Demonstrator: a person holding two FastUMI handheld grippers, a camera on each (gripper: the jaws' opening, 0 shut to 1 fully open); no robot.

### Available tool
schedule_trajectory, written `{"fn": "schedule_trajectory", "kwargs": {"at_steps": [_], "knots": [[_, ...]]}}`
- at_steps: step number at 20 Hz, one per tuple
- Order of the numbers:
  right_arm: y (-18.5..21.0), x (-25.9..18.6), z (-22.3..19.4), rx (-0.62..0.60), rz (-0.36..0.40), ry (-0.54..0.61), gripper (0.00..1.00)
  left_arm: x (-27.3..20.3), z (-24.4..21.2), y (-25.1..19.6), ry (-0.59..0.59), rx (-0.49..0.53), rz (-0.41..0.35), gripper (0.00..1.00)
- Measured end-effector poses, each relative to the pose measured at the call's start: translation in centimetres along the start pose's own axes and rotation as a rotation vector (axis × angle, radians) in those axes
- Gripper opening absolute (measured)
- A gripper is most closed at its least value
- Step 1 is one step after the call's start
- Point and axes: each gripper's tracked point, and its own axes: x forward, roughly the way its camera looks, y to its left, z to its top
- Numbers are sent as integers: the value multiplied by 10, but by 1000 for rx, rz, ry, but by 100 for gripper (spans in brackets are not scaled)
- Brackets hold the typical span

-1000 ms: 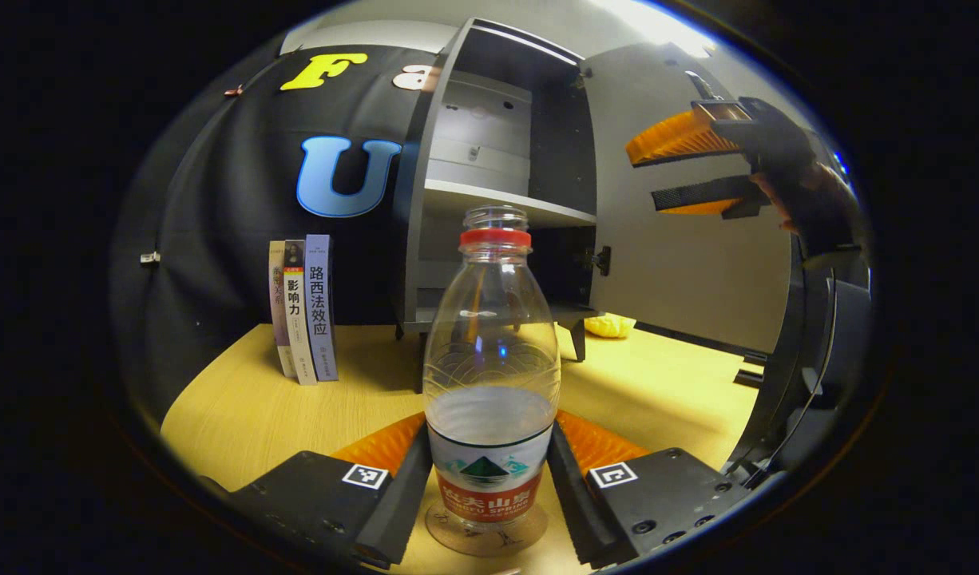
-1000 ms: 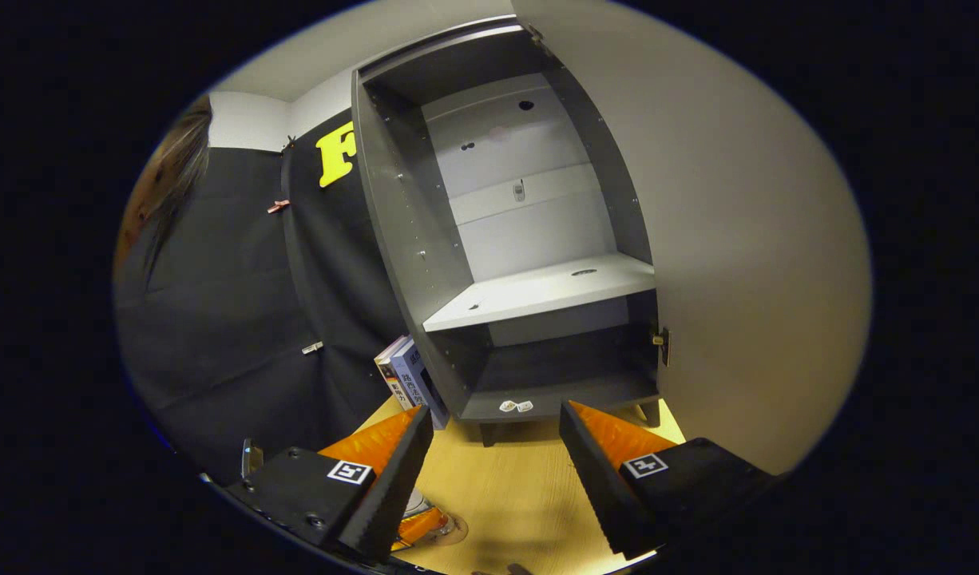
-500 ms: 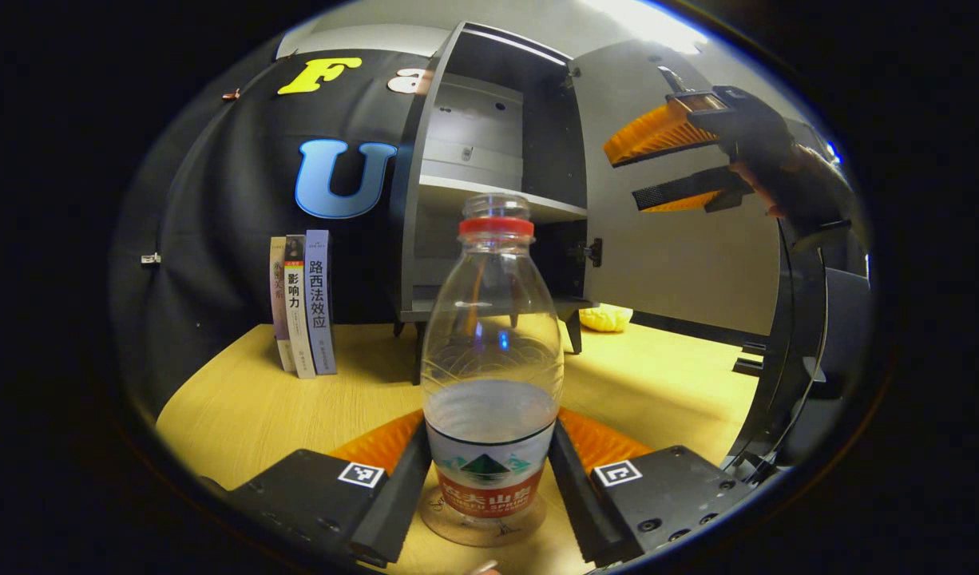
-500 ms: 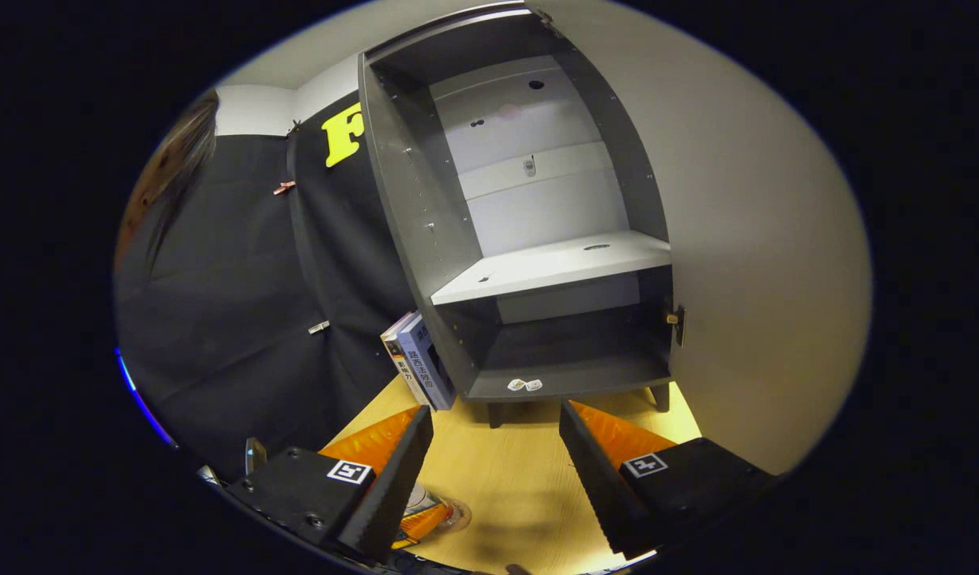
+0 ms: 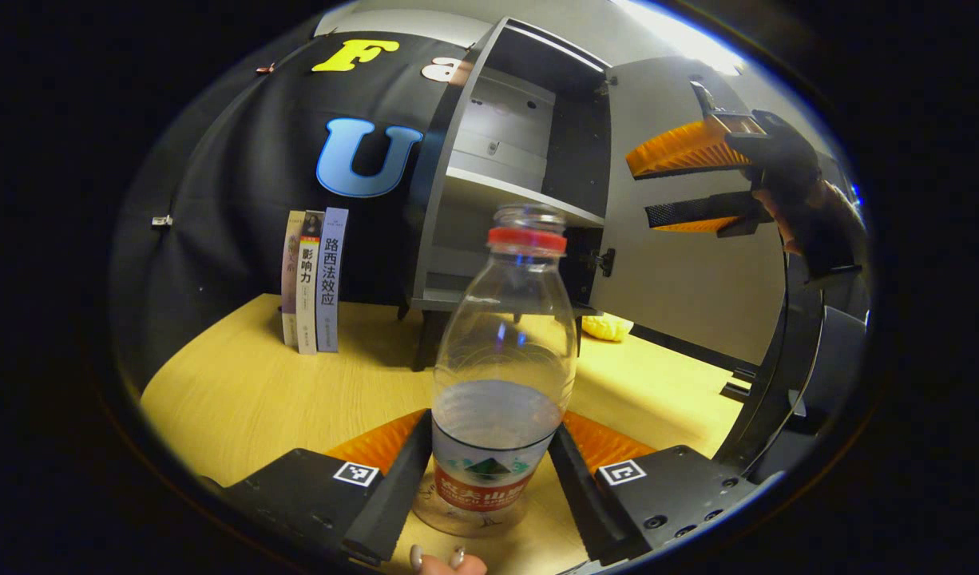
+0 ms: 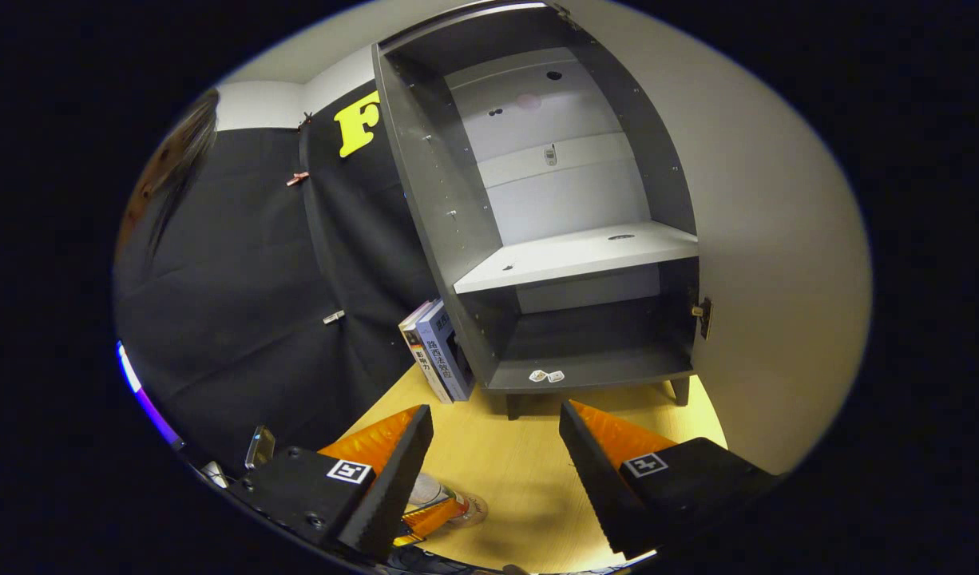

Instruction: Open the cabinet door with the right hand, grasp the bottle in the cabinet with the left hand and place it on the coaster, then close the cabinet door with the right hand.

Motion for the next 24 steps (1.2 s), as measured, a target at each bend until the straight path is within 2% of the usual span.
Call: {"fn": "schedule_trajectory", "kwargs": {"at_steps": [4,8,11,16,20,24], "knots": [[0,-3,4,0,-1,-4,98,3,25,-5,-35,54,-25,84],[3,-8,11,13,6,-16,98,2,49,-17,-62,17,-47,85],[2,-15,21,-7,-2,-34,98,-2,71,-22,-81,36,-49,84],[4,-28,46,-9,-12,-87,98,-8,110,-28,-105,72,-58,84],[19,-44,80,-17,-13,-173,98,-27,154,-39,-106,80,-72,84],[23,-77,110,-113,-58,-236,98,-50,213,-66,-126,10,-158,84]]}}
